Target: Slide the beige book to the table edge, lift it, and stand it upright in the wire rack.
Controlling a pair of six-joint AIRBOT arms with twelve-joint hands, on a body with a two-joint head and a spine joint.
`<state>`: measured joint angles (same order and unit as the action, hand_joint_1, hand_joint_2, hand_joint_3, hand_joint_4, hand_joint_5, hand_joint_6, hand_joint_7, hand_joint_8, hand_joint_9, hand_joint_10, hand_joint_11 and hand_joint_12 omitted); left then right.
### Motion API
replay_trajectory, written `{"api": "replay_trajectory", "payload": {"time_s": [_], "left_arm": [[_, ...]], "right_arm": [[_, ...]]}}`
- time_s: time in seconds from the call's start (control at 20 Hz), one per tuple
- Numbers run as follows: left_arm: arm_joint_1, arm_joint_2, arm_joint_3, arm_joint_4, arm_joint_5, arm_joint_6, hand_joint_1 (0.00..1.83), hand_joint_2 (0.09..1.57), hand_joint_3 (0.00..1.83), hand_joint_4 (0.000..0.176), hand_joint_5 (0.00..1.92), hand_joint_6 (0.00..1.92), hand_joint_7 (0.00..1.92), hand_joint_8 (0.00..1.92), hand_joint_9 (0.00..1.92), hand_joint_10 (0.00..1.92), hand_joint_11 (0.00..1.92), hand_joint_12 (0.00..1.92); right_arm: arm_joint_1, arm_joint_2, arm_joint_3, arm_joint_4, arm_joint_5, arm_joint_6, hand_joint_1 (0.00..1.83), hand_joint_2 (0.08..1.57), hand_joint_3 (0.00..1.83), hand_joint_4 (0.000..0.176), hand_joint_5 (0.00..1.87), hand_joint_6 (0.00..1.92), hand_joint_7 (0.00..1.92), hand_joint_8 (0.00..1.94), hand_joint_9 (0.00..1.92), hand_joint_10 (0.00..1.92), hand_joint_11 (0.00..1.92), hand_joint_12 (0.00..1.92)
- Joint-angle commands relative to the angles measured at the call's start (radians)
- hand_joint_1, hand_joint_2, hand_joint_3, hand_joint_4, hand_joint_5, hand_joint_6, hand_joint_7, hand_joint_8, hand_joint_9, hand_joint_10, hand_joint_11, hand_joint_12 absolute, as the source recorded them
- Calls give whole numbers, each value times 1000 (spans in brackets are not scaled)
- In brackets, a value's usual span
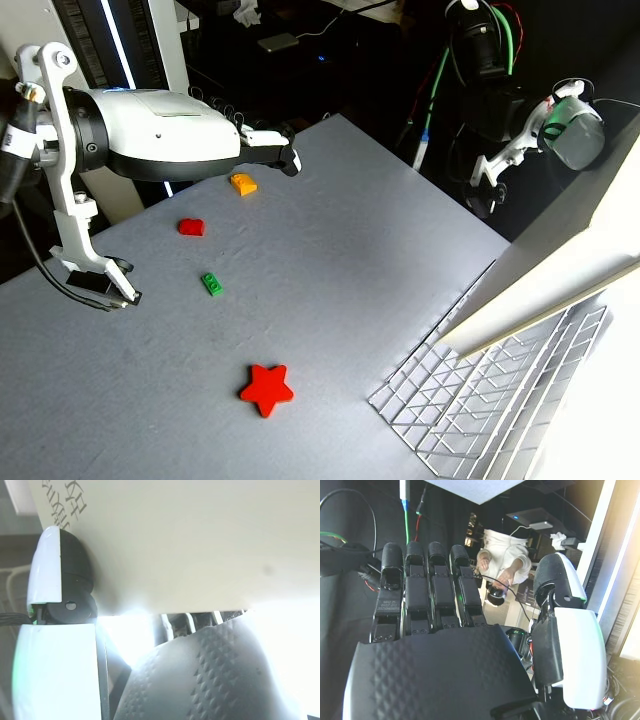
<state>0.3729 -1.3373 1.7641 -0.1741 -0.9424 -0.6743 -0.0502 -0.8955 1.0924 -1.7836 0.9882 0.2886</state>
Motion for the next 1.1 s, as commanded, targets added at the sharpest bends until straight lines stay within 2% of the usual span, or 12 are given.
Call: {"api": "replay_trajectory", "payload": {"time_s": [0.0,0.15,0.3,0.5,0.7,0.95,1.05], "left_arm": [[-11,2,9,-25,-138,-16,1344,1223,0,0,757,1166,693,1469,758,1489,706,1422],[-1,-15,23,-25,-152,-16,1350,1211,0,0,751,1176,742,1398,779,1462,712,1423],[3,-32,39,-34,-158,-16,1347,1211,0,0,801,1134,702,1431,766,1467,688,1442],[8,-59,63,-51,-167,-13,1346,1220,1,0,733,1186,721,1435,769,1479,713,1420],[24,-75,72,-92,-179,4,1350,1206,0,0,776,1163,721,1414,800,1422,740,1378],[41,-96,82,-136,-187,16,1351,1204,1,0,775,1161,734,1393,794,1438,713,1414],[45,-111,95,-159,-188,19,1348,1209,1,0,772,1170,732,1393,771,1470,658,1461]], "right_arm": [[14,5,-3,89,14,-2,250,1143,0,0,271,4,259,4,268,3,0,652],[14,2,-3,88,17,-3,261,1142,0,0,273,3,266,3,272,3,0,682],[15,-1,-3,88,18,-3,280,1135,0,0,278,2,269,1,274,1,0,689],[16,-4,-3,88,18,-3,245,1139,1,0,260,2,259,1,257,1,0,653],[16,-10,-3,88,21,-3,291,1132,0,0,255,3,251,2,253,2,0,620],[16,-13,-3,88,22,-6,321,1117,0,0,284,5,284,5,288,8,0,719],[16,-15,-3,88,23,-8,276,1131,2,0,265,0,259,0,261,0,0,648]]}}
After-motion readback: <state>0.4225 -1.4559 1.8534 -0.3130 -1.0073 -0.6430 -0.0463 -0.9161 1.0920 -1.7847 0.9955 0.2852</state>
